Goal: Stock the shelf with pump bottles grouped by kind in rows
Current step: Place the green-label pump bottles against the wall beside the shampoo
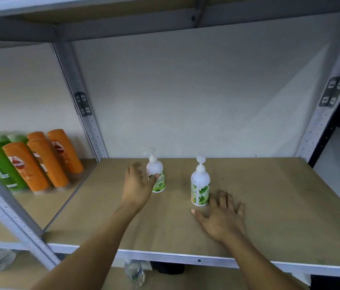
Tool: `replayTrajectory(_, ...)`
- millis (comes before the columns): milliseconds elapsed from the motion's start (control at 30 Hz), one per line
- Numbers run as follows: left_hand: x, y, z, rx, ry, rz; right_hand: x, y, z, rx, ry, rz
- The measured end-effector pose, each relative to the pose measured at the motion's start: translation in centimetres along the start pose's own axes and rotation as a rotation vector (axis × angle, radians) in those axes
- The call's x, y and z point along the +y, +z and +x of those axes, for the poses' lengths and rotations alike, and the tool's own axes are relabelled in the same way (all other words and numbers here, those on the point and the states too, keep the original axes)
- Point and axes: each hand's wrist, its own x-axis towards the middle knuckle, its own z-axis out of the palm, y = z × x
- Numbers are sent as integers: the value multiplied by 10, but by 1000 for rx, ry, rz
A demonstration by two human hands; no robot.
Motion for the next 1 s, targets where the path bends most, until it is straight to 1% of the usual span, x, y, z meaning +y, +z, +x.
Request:
replayTrajectory(167,-47,7,-31,-84,-92,31,0,0,11,-1,-12,0)
replayTrajectory(233,-56,9,-41,-81,-90,66,-1,2,15,10,-4,-9)
replayTrajectory(433,-61,10,-42,-11,-49,65,-11,5,35,21,55,10)
replayTrajectory(600,-67,11,-38,-30,-34,66,-23,6,50,43,110,26)
replayTrajectory(767,-75,15,-33,-28,-39,38,-25,12,48,115,124,-4)
replayTrajectory(933,-72,23,-18,-52,-86,86,-25,13,50,126,122,-16)
replayTrajectory(1000,-65,30,-9,-68,-108,43,-25,14,51,131,116,-21)
